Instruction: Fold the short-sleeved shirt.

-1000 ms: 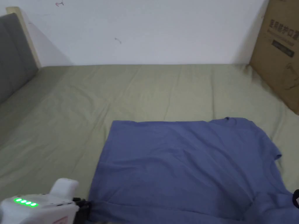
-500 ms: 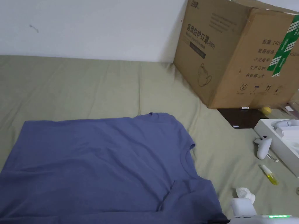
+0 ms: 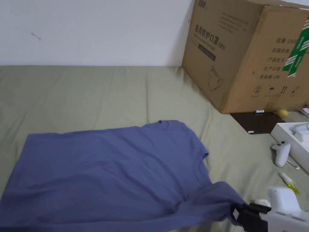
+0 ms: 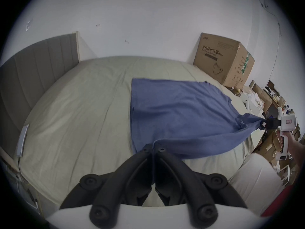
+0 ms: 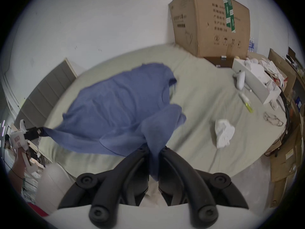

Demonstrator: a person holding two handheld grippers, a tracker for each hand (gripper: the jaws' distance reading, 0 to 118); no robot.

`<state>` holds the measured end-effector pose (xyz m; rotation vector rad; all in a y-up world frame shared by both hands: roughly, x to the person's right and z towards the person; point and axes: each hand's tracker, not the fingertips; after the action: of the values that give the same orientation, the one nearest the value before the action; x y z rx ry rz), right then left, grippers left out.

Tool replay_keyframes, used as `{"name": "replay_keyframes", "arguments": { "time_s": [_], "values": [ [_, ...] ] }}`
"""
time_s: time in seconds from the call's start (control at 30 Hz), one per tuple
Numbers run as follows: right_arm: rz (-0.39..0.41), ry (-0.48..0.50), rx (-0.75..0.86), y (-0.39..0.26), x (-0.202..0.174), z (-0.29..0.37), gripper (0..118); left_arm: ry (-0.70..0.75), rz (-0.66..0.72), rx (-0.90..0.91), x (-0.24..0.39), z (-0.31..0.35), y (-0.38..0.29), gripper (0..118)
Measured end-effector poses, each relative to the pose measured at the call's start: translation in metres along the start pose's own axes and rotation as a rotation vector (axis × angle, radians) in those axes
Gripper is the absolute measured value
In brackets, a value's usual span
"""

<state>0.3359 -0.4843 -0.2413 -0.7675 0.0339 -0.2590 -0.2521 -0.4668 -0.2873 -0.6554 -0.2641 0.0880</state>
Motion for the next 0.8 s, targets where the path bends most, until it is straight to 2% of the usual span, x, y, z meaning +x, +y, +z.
{"name": "replay_keyframes", "arguments": {
  "time_s": [0.1, 0.17, 0.33, 0.4, 0.47, 0.5, 0.53, 0.57, 0.6, 0.63, 0.67, 0.73, 0.8],
  "values": [
    [-0.058, 0.018, 0.016, 0.046, -0.002, -0.022, 8, 0.019, 0.051, 0.009, -0.010, -0.033, 0.041, 1],
    [-0.095, 0.037, -0.029, 0.081, 0.002, -0.057, 8, 0.084, 0.074, -0.018, -0.019, -0.069, 0.065, 1],
    [-0.064, -0.053, -0.188, 0.129, 0.012, -0.168, 9, 0.105, 0.071, -0.160, -0.039, -0.164, 0.085, 1],
    [-0.063, -0.083, -0.247, 0.133, 0.013, -0.206, 11, 0.128, 0.057, -0.198, -0.041, -0.192, 0.078, 5],
    [-0.083, -0.123, -0.266, 0.126, 0.012, -0.233, 25, 0.136, 0.071, -0.204, -0.046, -0.209, 0.069, 35],
    [-0.089, -0.138, -0.246, 0.124, 0.012, -0.239, 31, 0.146, 0.077, -0.208, -0.048, -0.212, 0.066, 44],
    [-0.091, -0.175, -0.193, 0.121, 0.012, -0.241, 31, 0.160, 0.089, -0.214, -0.050, -0.216, 0.060, 44],
    [-0.084, -0.201, -0.152, 0.116, 0.011, -0.240, 66, 0.164, 0.104, -0.212, -0.053, -0.215, 0.056, 87],
    [-0.079, -0.213, -0.131, 0.114, 0.011, -0.238, 93, 0.165, 0.116, -0.199, -0.055, -0.211, 0.053, 110],
    [-0.073, -0.206, -0.102, 0.113, 0.010, -0.231, 112, 0.182, 0.106, -0.178, -0.055, -0.203, 0.052, 118],
    [-0.060, -0.193, -0.057, 0.112, 0.008, -0.220, 117, 0.183, 0.101, -0.150, -0.055, -0.196, 0.053, 118],
    [-0.029, -0.169, 0.018, 0.106, 0.001, -0.190, 117, 0.170, 0.090, -0.111, -0.051, -0.175, 0.054, 117],
    [0.000, -0.104, 0.127, 0.099, -0.012, -0.151, 117, 0.134, 0.089, -0.044, -0.041, -0.143, 0.054, 117]
  ]
}}
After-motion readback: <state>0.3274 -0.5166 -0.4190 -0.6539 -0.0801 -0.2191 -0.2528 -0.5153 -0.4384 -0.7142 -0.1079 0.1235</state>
